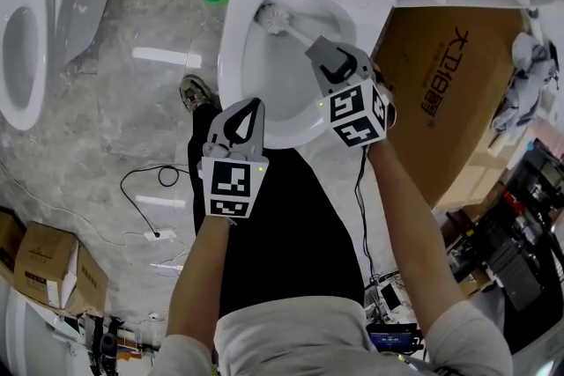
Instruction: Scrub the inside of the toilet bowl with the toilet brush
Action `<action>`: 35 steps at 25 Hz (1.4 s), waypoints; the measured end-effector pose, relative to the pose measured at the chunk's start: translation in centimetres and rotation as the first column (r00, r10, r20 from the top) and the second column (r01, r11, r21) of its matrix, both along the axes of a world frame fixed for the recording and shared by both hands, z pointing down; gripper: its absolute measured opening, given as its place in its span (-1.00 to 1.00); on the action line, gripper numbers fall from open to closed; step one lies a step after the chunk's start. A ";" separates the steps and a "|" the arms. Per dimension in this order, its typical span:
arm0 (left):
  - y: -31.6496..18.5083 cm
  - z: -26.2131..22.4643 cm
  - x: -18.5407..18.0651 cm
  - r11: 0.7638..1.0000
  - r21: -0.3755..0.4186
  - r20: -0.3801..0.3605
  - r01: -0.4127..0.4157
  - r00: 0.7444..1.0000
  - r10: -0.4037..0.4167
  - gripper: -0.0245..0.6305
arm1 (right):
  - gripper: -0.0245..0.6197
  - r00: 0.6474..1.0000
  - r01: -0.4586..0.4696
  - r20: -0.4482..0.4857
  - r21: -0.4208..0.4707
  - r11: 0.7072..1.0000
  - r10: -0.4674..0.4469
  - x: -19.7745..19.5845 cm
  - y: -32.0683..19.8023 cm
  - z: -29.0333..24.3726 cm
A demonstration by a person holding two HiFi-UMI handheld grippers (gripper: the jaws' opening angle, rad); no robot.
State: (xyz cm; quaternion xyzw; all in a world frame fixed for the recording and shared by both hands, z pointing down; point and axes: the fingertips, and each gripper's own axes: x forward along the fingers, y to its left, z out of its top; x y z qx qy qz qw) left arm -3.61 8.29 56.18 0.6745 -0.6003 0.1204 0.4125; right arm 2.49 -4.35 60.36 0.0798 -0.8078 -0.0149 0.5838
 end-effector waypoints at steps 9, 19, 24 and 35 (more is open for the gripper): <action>-0.7 0.8 1.6 0.999 -0.011 -0.006 -0.036 0.999 0.036 -0.89 | -0.46 0.998 -0.050 -0.026 0.033 0.998 0.051 2.4 -2.2 0.2; -1.4 0.8 4.2 0.992 -0.017 -0.008 -0.126 0.992 0.126 -0.89 | -0.46 0.981 -0.187 -0.045 0.071 0.980 0.191 7.7 -2.9 -0.5; -1.5 1.0 5.0 0.987 -0.024 -0.002 -0.162 0.987 0.162 -0.89 | -0.46 0.976 -0.209 -0.052 0.082 0.974 0.214 9.6 -1.9 -0.7; -0.5 2.5 5.0 0.978 -0.068 0.016 -0.196 0.980 0.197 -0.89 | -0.47 0.961 -0.263 -0.075 0.060 0.963 0.267 13.5 2.7 0.1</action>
